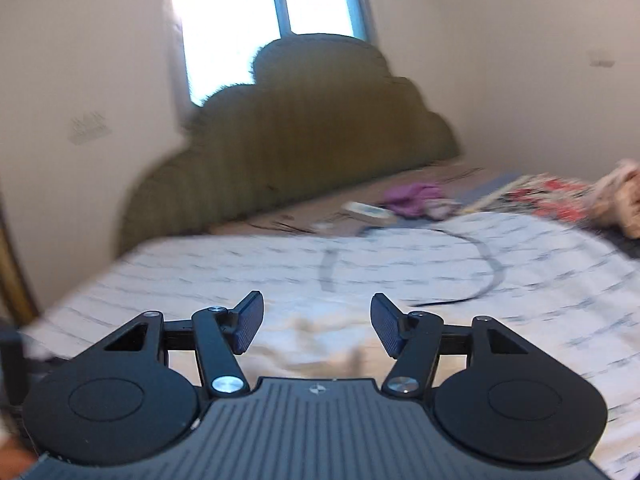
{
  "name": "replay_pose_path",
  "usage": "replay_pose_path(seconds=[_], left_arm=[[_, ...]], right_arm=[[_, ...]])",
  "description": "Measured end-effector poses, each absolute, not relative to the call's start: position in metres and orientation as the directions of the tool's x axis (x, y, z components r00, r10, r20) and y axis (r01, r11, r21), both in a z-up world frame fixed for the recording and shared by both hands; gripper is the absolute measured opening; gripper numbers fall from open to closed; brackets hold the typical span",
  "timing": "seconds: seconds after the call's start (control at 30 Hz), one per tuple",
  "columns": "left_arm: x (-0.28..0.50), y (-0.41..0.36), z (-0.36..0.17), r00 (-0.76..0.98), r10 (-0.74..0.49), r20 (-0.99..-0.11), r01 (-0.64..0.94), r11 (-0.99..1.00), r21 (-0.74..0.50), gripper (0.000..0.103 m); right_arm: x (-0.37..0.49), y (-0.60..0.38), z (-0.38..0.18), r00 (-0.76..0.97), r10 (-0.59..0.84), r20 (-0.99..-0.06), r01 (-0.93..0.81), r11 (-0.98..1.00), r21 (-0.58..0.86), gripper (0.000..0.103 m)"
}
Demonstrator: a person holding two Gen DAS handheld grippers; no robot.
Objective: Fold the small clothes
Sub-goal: 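Open the right tool to release the folded jacket top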
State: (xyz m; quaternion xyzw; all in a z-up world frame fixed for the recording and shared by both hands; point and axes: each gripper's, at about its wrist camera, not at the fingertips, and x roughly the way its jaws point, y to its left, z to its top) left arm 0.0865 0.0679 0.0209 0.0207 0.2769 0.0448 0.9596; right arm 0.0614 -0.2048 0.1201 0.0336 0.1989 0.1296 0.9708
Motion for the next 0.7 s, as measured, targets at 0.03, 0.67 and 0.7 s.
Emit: replay_pose_path(seconds=[0.03, 0.67, 0.7], left_arm=[[0.085, 0.066, 0.02, 0.842, 0.101, -0.529, -0.072, 0.995, 0.076, 0.103], [0.074, 0.054, 0.009, 0.819, 0.107, -0.564, -0.05, 0.992, 0.116, 0.103], [0.073, 0.054, 0.009, 0.818, 0.107, -0.565, -0.049, 0.992, 0.116, 0.103]], right_arm=[[0.068, -0.202, 0.111, 0.873, 0.238, -0.425, -0.223, 0.971, 0.086, 0.06], [0.085, -0.168, 0.014, 0.711, 0.223, -0.667, -0.247, 0.967, 0.059, 0.061], [0.084, -0.168, 0.011, 0.707, 0.225, -0.67, -0.243, 0.968, 0.068, 0.062]])
